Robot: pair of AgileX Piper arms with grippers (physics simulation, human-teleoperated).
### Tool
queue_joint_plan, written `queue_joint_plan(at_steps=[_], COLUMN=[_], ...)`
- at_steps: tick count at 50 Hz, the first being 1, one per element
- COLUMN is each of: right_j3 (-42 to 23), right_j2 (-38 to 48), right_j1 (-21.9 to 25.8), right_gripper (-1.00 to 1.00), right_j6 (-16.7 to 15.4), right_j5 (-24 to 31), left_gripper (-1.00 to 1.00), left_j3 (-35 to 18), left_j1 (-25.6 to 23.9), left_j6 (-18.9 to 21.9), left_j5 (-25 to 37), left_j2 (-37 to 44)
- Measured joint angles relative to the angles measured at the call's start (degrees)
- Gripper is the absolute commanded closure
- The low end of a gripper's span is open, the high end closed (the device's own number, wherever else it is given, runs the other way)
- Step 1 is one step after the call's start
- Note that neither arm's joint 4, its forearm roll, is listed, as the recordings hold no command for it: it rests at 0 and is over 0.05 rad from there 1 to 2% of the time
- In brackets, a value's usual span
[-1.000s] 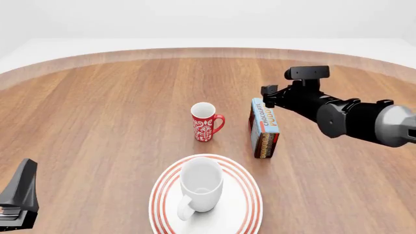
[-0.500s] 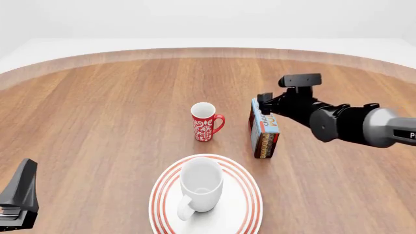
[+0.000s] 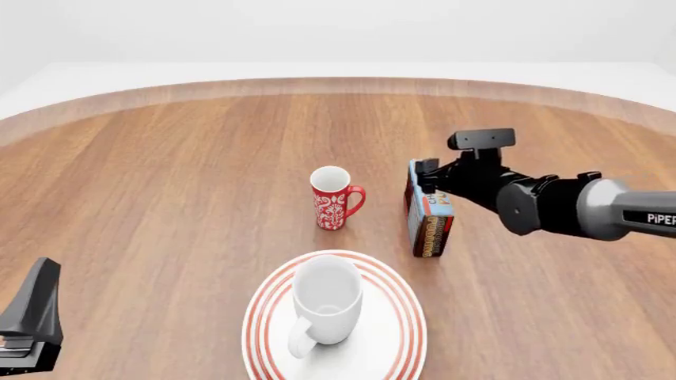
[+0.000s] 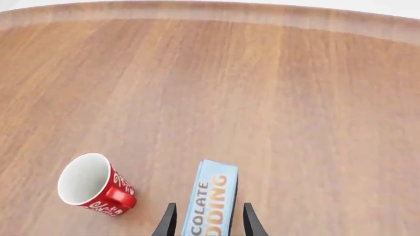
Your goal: Pick up the white mug and put it on the plate, and put the chocolate pudding to the right of the plate.
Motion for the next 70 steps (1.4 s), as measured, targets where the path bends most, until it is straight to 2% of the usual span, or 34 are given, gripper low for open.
queue_joint_plan(at_steps=[70], right_j3=[-1.1], right_j2=[5.4], right_j1=[0.8], right_gripper=[-1.00], right_j6=[-0.7], right_j5=[-1.3], left_gripper=[-1.00], left_j3=[0.1], left_j1=[-0.3], left_j6=[-0.2], left_j5=[-0.2], left_j2=[0.0])
